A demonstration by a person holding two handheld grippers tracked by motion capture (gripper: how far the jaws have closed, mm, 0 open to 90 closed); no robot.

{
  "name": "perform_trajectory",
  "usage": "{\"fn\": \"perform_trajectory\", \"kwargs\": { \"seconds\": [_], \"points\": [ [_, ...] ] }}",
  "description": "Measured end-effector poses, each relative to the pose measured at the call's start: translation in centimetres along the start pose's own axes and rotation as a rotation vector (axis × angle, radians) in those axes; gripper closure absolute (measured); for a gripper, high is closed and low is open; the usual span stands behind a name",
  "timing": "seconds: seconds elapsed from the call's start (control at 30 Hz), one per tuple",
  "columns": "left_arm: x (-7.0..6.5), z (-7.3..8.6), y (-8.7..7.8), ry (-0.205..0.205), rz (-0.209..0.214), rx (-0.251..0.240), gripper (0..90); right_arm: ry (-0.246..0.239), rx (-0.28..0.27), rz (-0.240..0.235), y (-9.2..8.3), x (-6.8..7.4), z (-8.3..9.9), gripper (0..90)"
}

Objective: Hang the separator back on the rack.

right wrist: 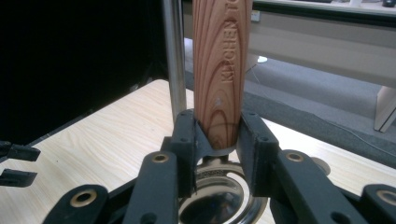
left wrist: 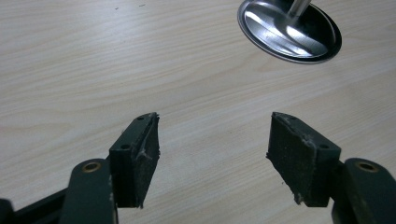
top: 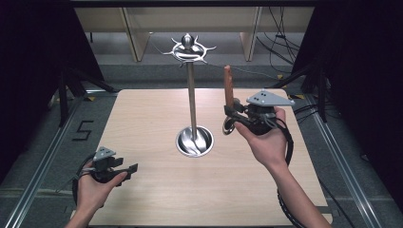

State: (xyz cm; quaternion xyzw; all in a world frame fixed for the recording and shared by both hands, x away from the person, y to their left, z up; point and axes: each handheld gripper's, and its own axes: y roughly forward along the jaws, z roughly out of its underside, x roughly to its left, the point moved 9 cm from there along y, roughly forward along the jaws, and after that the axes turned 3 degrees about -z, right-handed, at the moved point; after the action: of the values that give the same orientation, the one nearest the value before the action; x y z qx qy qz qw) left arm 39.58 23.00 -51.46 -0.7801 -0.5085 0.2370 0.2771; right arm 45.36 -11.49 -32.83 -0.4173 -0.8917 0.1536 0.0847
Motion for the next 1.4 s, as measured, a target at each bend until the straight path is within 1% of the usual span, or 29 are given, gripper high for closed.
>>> {"fn": "perform_trajectory", "kwargs": {
  "seconds": [0.1,0.13,0.2,0.23,0.3,0.4,0.47,0.5,0.53,0.6,0.63,0.67,0.7,0.77,0.87,0.9,0.93,0.97,1.0,1.03,1.07,1.1,1.13,1.17,1.2,1.23,1.33,1.37,1.4],
  "points": [
    [0.0,-0.1,0.0,-0.001,-0.006,-0.01,33.2,0.004,-0.015,-0.01,0.2,0.2,-0.1,70.5],
    [0.0,-0.1,0.0,0.002,-0.005,-0.01,33.2,-0.005,-0.014,-0.002,0.2,0.1,-0.1,70.5],
    [0.0,-0.1,0.0,0.002,-0.002,-0.01,33.2,0.008,-0.015,-0.004,0.3,0.1,-0.1,70.5],
    [0.1,0.0,0.0,0.02,-0.004,0.003,33.2,0.01,-0.015,-0.005,0.3,0.1,-0.1,70.5],
    [0.1,0.0,-0.1,0.024,-0.005,0.005,33.2,-0.012,-0.03,-0.004,0.4,0.1,-0.3,70.5],
    [0.1,0.0,-0.1,0.024,-0.004,0.005,33.2,0.014,-0.023,-0.017,0.5,0.5,-0.5,70.6],
    [0.2,0.0,-0.1,0.026,-0.004,0.004,33.1,-0.006,-0.033,-0.01,0.6,0.4,-0.8,70.5],
    [0.1,-0.1,-0.1,0.024,-0.002,0.006,33.2,0.005,-0.03,-0.01,0.6,0.5,-0.8,70.5],
    [0.1,-0.1,-0.2,0.022,-0.003,0.0,33.2,-0.014,-0.032,-0.016,0.7,0.5,-0.9,70.5],
    [0.1,-0.2,-0.1,0.013,0.0,-0.005,33.2,-0.01,-0.033,-0.01,0.8,0.5,-1.0,70.5],
    [0.1,-0.2,-0.2,0.014,0.0,-0.003,33.2,-0.027,-0.039,-0.02,0.9,0.5,-1.2,70.5],
    [0.1,-0.2,-0.2,0.013,0.0,-0.004,33.2,-0.011,-0.035,-0.014,0.9,0.6,-1.2,70.5],
    [0.1,-0.1,-0.2,0.015,0.002,0.0,33.1,-0.025,-0.039,-0.008,1.0,0.5,-1.4,70.5],
    [0.1,-0.1,-0.2,0.018,0.001,0.001,33.2,-0.01,-0.043,-0.006,1.1,0.8,-1.5,70.5],
    [0.1,-0.1,-0.2,0.019,0.001,-0.002,33.2,-0.026,-0.044,-0.026,1.2,1.0,-1.7,70.5],
    [-0.1,-0.3,-0.1,-0.008,-0.001,-0.022,33.2,-0.028,-0.045,-0.027,1.3,1.0,-1.8,70.6],
    [-0.1,-0.3,-0.1,-0.009,-0.001,-0.022,33.2,-0.009,-0.041,-0.025,1.3,1.2,-1.8,70.5],
    [0.1,-0.1,-0.2,0.02,0.001,0.0,33.1,-0.019,-0.044,-0.024,1.3,1.2,-1.8,70.5],
    [0.0,-0.2,-0.2,0.005,0.0,-0.01,33.2,-0.016,-0.041,-0.022,1.3,1.3,-1.8,70.5],
    [-0.1,-0.3,-0.1,-0.008,-0.003,-0.024,33.1,-0.019,-0.046,-0.035,1.5,1.4,-1.9,70.5],
    [0.0,-0.3,-0.1,0.004,-0.001,-0.015,33.1,-0.011,-0.039,-0.029,1.5,1.4,-1.8,70.5],
    [0.2,-0.1,-0.2,0.02,-0.001,-0.001,33.2,-0.03,-0.042,-0.035,1.6,1.3,-1.9,70.5],
    [0.2,-0.1,-0.2,0.017,-0.002,0.001,33.1,-0.023,-0.041,-0.041,1.7,1.4,-1.9,70.5],
    [0.2,-0.1,-0.2,0.017,0.0,0.0,33.2,-0.038,-0.042,-0.04,1.7,1.4,-2.0,70.5],
    [0.2,-0.1,-0.2,0.017,0.0,0.001,33.2,-0.012,-0.033,-0.035,1.7,1.4,-1.9,70.5],
    [0.2,-0.1,-0.2,0.017,0.0,0.0,33.2,-0.034,-0.038,-0.033,1.8,1.3,-2.1,70.5],
    [0.2,-0.1,-0.2,0.017,-0.001,0.001,33.1,-0.024,-0.041,-0.042,1.9,1.5,-2.3,70.5],
    [0.0,-0.3,-0.1,-0.005,-0.002,-0.021,33.2,-0.027,-0.039,-0.038,1.8,1.6,-2.4,70.5],
    [0.0,-0.4,-0.1,-0.012,-0.005,-0.027,33.2,-0.02,-0.036,-0.039,1.8,1.7,-2.5,70.5]
  ]
}}
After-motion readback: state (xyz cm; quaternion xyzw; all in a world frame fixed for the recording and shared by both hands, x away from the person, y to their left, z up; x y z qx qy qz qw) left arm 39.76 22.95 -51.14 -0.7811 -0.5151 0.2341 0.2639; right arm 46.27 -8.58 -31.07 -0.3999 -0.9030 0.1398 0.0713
